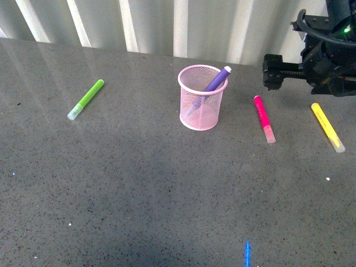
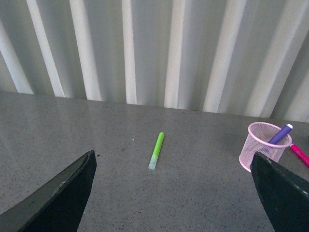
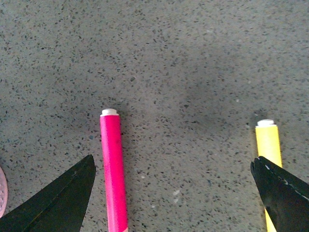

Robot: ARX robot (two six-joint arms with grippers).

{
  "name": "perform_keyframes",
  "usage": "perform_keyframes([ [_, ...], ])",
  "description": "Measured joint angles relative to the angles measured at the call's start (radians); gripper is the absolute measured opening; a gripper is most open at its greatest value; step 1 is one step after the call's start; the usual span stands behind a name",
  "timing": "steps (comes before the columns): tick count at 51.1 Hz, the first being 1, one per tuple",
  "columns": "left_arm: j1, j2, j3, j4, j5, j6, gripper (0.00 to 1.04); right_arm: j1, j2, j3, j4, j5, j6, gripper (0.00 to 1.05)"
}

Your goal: Insert purple and pink pens into pink cup

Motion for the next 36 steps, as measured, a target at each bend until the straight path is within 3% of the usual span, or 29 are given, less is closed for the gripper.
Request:
perform_keyframes([
  [32, 0.0, 0.0, 0.0, 0.0, 0.0, 0.0, 0.98, 0.051, 0.212, 0.189, -0.028, -0.032, 0.063, 0.98],
  [36, 0.0, 0.0, 0.0, 0.0, 0.0, 0.0, 0.98, 0.053, 0.216, 0.193, -0.023, -0.032, 0.066, 0.92],
])
